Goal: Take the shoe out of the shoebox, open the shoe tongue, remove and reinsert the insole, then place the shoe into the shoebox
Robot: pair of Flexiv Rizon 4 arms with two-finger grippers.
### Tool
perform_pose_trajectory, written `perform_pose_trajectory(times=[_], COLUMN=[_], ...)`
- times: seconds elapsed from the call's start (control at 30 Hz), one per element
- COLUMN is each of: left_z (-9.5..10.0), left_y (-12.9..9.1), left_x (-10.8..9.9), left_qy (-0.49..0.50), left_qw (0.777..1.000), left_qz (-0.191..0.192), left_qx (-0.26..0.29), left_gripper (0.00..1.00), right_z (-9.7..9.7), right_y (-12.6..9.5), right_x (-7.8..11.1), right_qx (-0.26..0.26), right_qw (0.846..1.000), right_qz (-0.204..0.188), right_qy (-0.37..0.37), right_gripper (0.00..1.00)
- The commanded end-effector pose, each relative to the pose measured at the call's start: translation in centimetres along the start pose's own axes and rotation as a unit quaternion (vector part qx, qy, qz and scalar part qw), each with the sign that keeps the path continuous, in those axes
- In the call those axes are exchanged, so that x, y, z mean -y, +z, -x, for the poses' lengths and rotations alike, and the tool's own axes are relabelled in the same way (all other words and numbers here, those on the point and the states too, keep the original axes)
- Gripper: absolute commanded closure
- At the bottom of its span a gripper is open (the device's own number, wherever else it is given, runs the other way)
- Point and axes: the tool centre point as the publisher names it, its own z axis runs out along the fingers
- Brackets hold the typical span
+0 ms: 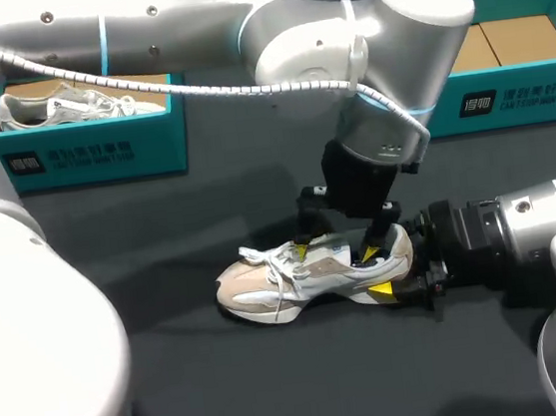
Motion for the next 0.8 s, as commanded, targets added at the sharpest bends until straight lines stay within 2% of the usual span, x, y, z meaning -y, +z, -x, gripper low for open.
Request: perform_pose_trajectory(times=[0.03,0.07,0.17,0.3,0.47,0.53,0.63,0.67,0.8], left_z=[-0.8,-0.7,-0.4,0.0,0.8,1.0,1.4,1.5,1.7], left_y=[0.4,0.5,0.5,0.5,-0.2,-0.5,-0.8,-0.9,-0.9], left_x=[-0.2,-0.3,-0.4,-0.4,-0.4,-0.3,-0.3,-0.3,-0.3], left_qy=[-0.012,-0.013,-0.02,-0.027,-0.027,-0.028,-0.023,-0.022,-0.02], left_qw=[0.999,0.999,0.998,0.997,0.997,0.997,0.997,0.997,0.997], left_qz=[0.022,0.028,0.036,0.043,0.044,0.043,0.043,0.045,0.046], left_qx=[0.035,0.04,0.049,0.054,0.061,0.062,0.062,0.061,0.063], left_gripper=[0.05,0.07,0.2,0.33,0.27,0.29,0.42,0.5,0.52], right_z=[-0.1,-0.1,-0.1,-0.1,-0.1,-0.1,-0.1,-0.1,-0.1], right_y=[0.1,0.1,0.1,0.1,0.1,0.1,0.1,0.1,0.1], right_x=[-0.1,-0.1,-0.1,-0.1,-0.1,-0.1,-0.1,-0.1,-0.1], right_qx=[0.0,0.0,0.0,0.0,0.0,0.0,0.0,0.0,0.0], right_qw=[1.0,1.0,1.0,1.0,1.0,1.0,1.0,1.0,1.0], right_qz=[-0.002,-0.002,-0.002,-0.002,-0.002,-0.002,-0.002,-0.002,-0.002], right_qy=[0.0,0.0,0.0,0.0,0.0,0.0,0.0,0.0,0.0], right_gripper=[1.0,1.0,1.0,1.0,1.0,1.0,1.0,1.0,1.0])
